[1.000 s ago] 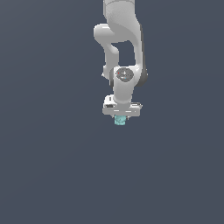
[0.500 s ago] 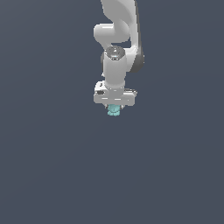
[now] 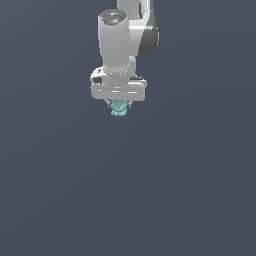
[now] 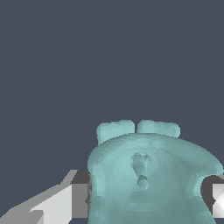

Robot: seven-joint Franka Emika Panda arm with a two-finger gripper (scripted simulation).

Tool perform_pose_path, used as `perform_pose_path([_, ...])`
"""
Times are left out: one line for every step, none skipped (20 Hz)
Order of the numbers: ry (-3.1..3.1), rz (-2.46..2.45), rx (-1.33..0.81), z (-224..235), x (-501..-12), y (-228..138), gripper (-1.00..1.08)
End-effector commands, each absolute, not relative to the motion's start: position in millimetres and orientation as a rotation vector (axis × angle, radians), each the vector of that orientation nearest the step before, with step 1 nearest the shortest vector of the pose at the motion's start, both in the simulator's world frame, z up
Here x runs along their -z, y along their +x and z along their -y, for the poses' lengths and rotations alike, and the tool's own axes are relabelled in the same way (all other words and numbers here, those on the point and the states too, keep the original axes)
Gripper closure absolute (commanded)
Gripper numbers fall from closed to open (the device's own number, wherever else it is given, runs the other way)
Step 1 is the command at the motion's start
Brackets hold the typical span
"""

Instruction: Pick up the object and move it to a goal position.

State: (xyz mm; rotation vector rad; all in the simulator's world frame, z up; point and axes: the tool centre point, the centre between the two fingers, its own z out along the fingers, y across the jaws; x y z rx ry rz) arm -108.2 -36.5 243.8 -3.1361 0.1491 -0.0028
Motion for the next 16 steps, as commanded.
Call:
perform_pose_path([-3.136, -0.148, 0.001, 46.8, -264.6, -111.3, 1.08])
perform_pose_path([-3.136, -0.148, 0.001, 50.4, -272.0, -112.0, 1.08])
perform_pose_path([-3.136, -0.149, 0.0, 54.0, -278.6, -112.5, 1.08])
perform_pose_path([-3.136, -0.149, 0.0, 57.2, -285.0, -113.1, 1.08])
perform_pose_path([-3.136, -0.149, 0.0, 60.2, -290.8, -113.6, 1.08])
perform_pose_path([-3.137, -0.149, 0.0, 62.7, -296.1, -113.9, 1.08])
perform_pose_path([-3.137, -0.149, 0.0, 65.2, -300.9, -114.3, 1.08])
perform_pose_path([-3.137, -0.149, 0.0, 67.4, -305.2, -114.5, 1.08])
perform_pose_path([-3.137, -0.149, 0.0, 69.3, -308.9, -114.7, 1.08])
perform_pose_path([-3.137, -0.149, 0.0, 70.9, -312.2, -114.8, 1.08])
perform_pose_path([-3.137, -0.149, 0.0, 72.3, -315.0, -114.9, 1.08])
perform_pose_path([-3.137, -0.149, 0.0, 73.5, -317.2, -114.9, 1.08])
perform_pose_path([-3.137, -0.149, 0.0, 74.4, -318.9, -114.9, 1.08])
perform_pose_path([-3.137, -0.149, 0.0, 75.1, -320.2, -115.0, 1.08])
perform_pose_path([-3.137, -0.149, 0.0, 75.4, -320.9, -115.0, 1.08])
perform_pose_path([-3.138, -0.149, 0.0, 75.3, -321.2, -114.9, 1.08])
